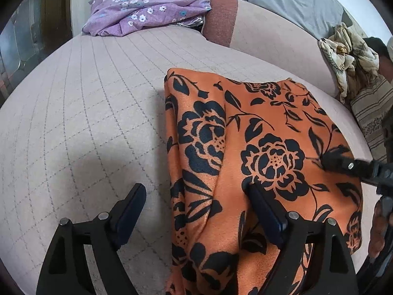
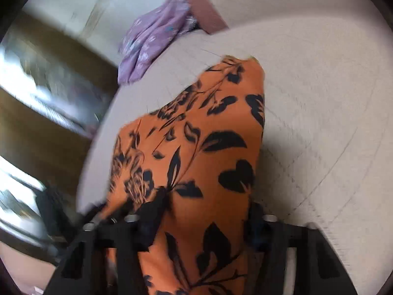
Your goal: Fold small clothes
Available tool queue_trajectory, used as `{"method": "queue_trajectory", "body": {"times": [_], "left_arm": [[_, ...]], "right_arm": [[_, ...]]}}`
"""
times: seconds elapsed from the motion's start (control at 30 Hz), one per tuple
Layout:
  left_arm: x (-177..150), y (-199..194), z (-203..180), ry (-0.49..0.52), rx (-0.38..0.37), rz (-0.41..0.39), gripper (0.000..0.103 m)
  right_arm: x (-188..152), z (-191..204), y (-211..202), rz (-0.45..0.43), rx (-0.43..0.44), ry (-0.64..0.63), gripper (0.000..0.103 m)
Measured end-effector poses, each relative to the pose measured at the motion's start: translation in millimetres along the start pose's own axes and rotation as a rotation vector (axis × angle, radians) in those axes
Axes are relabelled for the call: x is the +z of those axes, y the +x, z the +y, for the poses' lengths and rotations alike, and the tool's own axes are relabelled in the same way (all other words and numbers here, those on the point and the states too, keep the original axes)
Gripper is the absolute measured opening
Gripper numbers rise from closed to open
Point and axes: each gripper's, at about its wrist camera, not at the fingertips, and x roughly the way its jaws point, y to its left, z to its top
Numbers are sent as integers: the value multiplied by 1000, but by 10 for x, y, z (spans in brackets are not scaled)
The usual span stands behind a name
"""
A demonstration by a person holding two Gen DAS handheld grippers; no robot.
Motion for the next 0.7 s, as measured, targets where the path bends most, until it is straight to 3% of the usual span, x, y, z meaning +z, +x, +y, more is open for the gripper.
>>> {"method": "queue_trajectory", "body": {"times": [0.07, 0.13, 0.17, 0.23, 0.37, 0.43, 0.47, 0.5, 0.57, 0.63, 0.7], "left_arm": [[0, 15, -40, 17, 3, 0, 89], [-6, 2, -45, 24, 10, -7, 89], [-4, 0, -28, 15, 5, -4, 89], [1, 7, -13, 3, -1, 3, 89], [4, 3, -31, 10, 7, -1, 90], [3, 6, -39, 7, 2, 1, 90], [17, 17, -46, 8, 3, 0, 90], [12, 14, -44, 10, 7, -2, 90], [17, 17, -40, 6, 9, -2, 90], [13, 19, -56, 13, 13, -3, 91], [5, 14, -58, 17, 15, -7, 91]], "right_arm": [[-30, -113, 58, 28, -42, 20, 44], [-78, -238, 97, 37, -24, 63, 49], [-78, -230, 45, 24, -16, 63, 55], [-45, -206, -63, -6, -26, 59, 59], [138, -385, -60, -46, 28, 181, 82], [191, -521, 160, 11, 69, 264, 80], [207, -476, 226, 21, 73, 255, 60], [231, -329, 227, 17, 61, 178, 50], [224, -88, 125, 1, -58, 50, 44], [188, 17, 105, -15, -142, -21, 44], [151, -101, 188, 17, -152, 6, 55]]}}
